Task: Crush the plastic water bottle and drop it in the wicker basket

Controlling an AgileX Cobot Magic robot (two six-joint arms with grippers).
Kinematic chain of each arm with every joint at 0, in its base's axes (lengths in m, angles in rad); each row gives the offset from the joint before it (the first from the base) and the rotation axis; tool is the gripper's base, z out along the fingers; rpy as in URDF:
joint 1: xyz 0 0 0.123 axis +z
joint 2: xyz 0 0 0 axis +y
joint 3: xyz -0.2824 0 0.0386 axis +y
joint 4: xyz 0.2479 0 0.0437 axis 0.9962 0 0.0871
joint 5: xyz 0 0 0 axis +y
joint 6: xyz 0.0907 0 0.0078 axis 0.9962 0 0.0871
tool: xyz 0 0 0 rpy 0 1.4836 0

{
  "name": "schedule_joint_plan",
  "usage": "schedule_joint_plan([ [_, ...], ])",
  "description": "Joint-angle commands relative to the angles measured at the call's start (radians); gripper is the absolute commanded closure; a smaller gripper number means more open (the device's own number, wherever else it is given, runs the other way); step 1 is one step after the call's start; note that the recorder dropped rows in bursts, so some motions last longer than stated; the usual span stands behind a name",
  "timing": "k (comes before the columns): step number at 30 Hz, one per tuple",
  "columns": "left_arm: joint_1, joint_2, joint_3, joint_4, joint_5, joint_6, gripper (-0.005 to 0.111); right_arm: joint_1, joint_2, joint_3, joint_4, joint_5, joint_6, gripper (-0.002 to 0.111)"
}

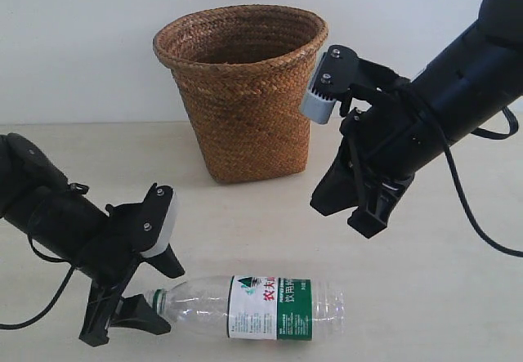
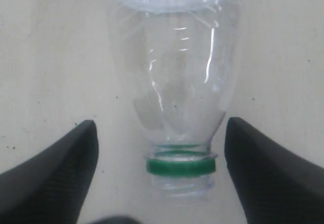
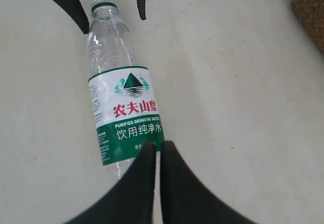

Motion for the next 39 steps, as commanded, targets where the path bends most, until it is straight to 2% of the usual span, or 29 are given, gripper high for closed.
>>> schedule_joint_plan([
  [1,-0.005,0.004,0.004,-0.005,0.000,0.008,0.044,0.002,0.000,-0.004,0.004,-0.005,-0.002,0.108],
  [6,-0.005,0.004,0.004,0.012,0.002,0.008,0.044,0.002,0.000,-0.004,0.004,-0.005,0.009,0.108],
  [9,-0.005,0.004,0.004,0.009,-0.014,0.008,0.049,0.002,0.000,-0.004,0.007,-0.005,0.025,0.108],
  [15,-0.005,0.004,0.004,0.009,-0.007,0.006,0.077,0.002,0.000,-0.004,0.034,-0.005,0.046,0.108],
  [19,-0.005,0.004,0.004,0.013,-0.007,0.006,0.088,0.002,0.000,-0.004,0.039,-0.005,0.057,0.108],
  [22,-0.016,0.004,0.004,0.013,-0.011,0.000,0.101,0.002,0.000,-0.004,0.100,-0.005,0.092,0.108],
  [25,-0.042,0.004,0.004,0.006,-0.020,-0.042,0.102,0.002,0.000,-0.004,0.178,0.001,0.108,0.108],
  [28,-0.078,0.004,0.004,0.006,-0.037,-0.113,0.102,0.002,0.003,-0.004,0.181,-0.005,0.148,0.108],
  [32,-0.122,0.004,0.004,0.010,-0.104,-0.219,0.102,0.002,0.056,-0.055,0.099,0.062,0.280,0.108],
  [36,-0.131,0.004,0.004,0.010,-0.132,-0.245,0.102,0.002,0.125,-0.116,-0.014,0.126,0.399,0.108],
  [39,-0.131,0.004,-0.012,0.010,-0.121,-0.267,0.102,0.016,0.192,-0.124,-0.028,0.092,0.412,0.108],
])
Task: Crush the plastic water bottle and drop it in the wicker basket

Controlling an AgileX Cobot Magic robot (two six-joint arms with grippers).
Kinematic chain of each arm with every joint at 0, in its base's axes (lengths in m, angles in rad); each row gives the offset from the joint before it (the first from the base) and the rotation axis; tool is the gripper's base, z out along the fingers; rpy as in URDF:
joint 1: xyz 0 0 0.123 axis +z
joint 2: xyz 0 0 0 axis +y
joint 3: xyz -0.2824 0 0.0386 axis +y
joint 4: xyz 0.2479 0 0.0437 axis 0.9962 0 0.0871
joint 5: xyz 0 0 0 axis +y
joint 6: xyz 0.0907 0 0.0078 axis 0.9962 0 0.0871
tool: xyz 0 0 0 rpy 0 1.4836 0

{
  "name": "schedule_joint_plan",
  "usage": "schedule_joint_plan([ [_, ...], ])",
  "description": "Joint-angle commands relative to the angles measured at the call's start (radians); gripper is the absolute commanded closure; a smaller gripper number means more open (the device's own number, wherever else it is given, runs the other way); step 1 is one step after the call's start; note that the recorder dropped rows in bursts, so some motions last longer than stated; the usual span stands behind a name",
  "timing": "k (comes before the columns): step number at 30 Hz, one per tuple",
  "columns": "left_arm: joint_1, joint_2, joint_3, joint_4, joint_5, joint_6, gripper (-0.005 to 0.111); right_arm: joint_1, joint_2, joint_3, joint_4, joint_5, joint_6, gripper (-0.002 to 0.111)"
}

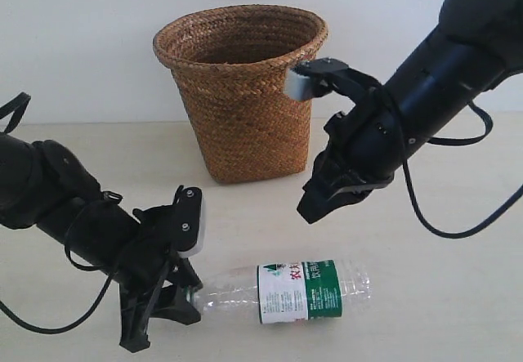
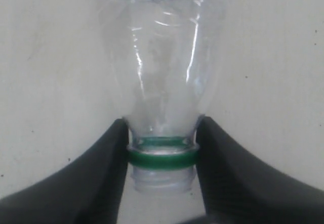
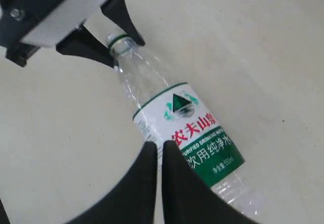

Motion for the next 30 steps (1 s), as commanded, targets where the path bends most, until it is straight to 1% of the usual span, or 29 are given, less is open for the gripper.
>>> schedule_joint_plan([
  [1,-0.008,0.004,-0.016,0.002,-0.007,-0.029,0.102,0.025,0.068,-0.015,-0.030,-0.025,0.028,0.108],
  [3,-0.008,0.004,-0.018,0.004,-0.007,-0.029,0.102,0.054,0.096,-0.020,-0.030,-0.056,0.024,0.108],
  [5,-0.008,0.004,-0.017,0.008,-0.007,-0.029,0.102,0.097,0.141,-0.067,-0.033,-0.073,0.034,0.108],
  [8,-0.008,0.004,-0.017,0.008,-0.007,-0.037,0.102,0.132,0.230,-0.157,-0.037,-0.062,0.114,0.108],
  [11,-0.008,0.004,-0.017,0.008,-0.007,-0.037,0.102,0.132,0.279,-0.186,-0.045,-0.021,0.143,0.108],
  [14,-0.008,0.004,-0.017,0.008,-0.007,-0.041,0.102,0.132,0.281,-0.189,-0.050,-0.003,0.171,0.108],
  [20,-0.008,0.004,-0.017,0.008,-0.007,-0.051,0.102,0.132,0.325,-0.189,-0.049,-0.002,0.208,0.108],
  [30,-0.008,0.004,-0.017,0.008,-0.002,-0.055,0.102,0.132,0.416,-0.189,-0.072,-0.028,0.212,0.108],
])
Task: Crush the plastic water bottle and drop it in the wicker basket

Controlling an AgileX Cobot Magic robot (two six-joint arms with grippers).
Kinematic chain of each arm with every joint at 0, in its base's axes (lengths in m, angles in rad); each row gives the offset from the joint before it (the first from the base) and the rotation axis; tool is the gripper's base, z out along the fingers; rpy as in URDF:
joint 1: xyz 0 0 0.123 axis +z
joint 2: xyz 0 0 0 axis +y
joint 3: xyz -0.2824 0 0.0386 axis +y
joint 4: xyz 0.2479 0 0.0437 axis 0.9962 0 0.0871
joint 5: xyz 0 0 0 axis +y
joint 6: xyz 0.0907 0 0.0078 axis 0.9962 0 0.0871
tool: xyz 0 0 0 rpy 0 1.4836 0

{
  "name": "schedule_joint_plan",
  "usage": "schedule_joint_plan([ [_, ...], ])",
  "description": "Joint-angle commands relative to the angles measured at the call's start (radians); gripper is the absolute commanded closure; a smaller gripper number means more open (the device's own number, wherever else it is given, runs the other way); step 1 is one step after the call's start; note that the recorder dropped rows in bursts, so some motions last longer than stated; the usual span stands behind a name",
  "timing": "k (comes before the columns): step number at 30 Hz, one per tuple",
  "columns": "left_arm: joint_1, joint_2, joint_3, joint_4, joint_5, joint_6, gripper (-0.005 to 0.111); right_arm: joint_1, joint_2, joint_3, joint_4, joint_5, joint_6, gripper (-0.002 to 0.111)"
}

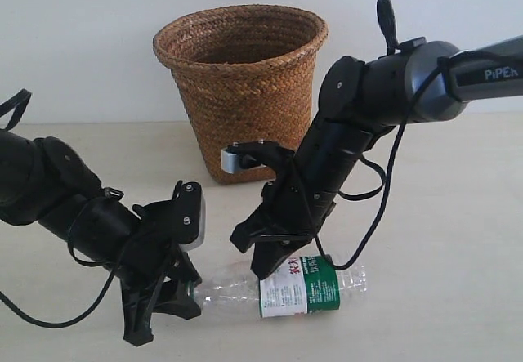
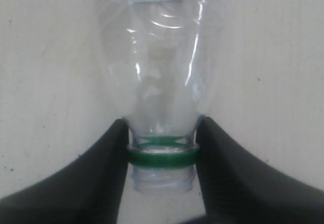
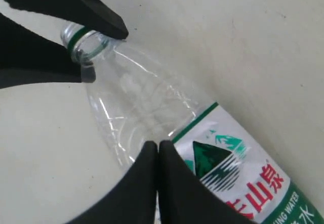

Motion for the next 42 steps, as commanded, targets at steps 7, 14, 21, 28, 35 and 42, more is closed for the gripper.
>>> schedule_joint_plan([
  [7,-0.008,-0.001,-0.005,-0.006,0.008,-0.016,0.102,0.002,0.122,-0.007,-0.067,-0.007,0.032,0.108],
  [14,-0.008,-0.001,-0.005,-0.005,0.041,-0.023,0.102,0.000,0.169,-0.060,-0.153,0.021,0.095,0.108],
  [21,-0.008,-0.001,-0.005,-0.003,0.050,-0.023,0.102,0.000,0.253,-0.128,-0.231,0.070,0.146,0.108],
  [28,-0.008,-0.001,-0.005,-0.003,0.050,-0.043,0.102,-0.027,0.280,-0.146,-0.280,0.084,0.194,0.108],
  [35,-0.008,-0.001,-0.005,-0.003,0.050,-0.049,0.102,-0.051,0.311,-0.146,-0.309,0.141,0.201,0.108],
  [42,-0.008,-0.001,-0.005,-0.001,0.042,-0.049,0.102,-0.051,0.304,-0.146,-0.323,0.153,0.213,0.108],
])
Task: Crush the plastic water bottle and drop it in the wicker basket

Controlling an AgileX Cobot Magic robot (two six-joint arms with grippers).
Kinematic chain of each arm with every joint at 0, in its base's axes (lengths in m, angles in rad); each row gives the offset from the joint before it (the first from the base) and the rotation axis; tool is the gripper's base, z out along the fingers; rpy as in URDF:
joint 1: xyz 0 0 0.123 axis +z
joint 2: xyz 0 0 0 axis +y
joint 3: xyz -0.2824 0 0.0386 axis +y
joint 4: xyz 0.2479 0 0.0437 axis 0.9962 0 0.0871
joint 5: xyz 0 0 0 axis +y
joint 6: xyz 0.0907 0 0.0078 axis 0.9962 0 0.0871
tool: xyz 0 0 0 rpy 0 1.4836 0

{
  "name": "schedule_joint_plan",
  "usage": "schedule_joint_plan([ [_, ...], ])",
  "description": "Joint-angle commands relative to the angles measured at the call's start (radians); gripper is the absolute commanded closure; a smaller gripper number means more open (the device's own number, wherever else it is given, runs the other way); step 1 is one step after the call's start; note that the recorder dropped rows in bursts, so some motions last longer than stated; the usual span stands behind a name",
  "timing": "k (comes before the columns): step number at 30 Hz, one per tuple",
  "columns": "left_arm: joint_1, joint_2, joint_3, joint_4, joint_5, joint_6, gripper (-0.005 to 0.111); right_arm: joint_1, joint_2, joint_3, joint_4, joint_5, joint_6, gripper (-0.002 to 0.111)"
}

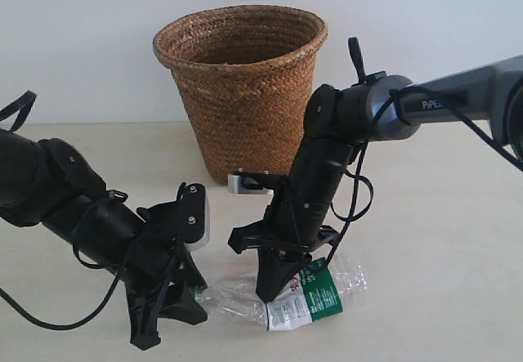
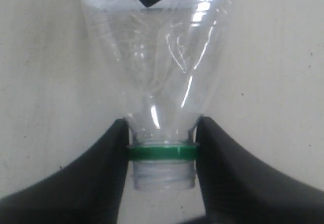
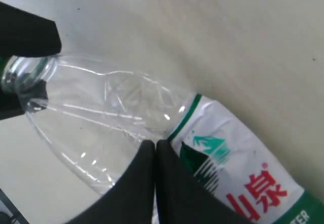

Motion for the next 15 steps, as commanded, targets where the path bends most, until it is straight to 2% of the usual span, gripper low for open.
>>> schedule_joint_plan([
  [1,0.001,-0.005,-0.002,0.007,0.017,-0.008,0.102,-0.012,0.053,0.036,-0.279,-0.050,0.007,0.108],
  [15,0.001,-0.005,-0.002,0.007,0.017,-0.008,0.102,-0.012,-0.219,0.036,-0.201,0.033,-0.047,0.108],
])
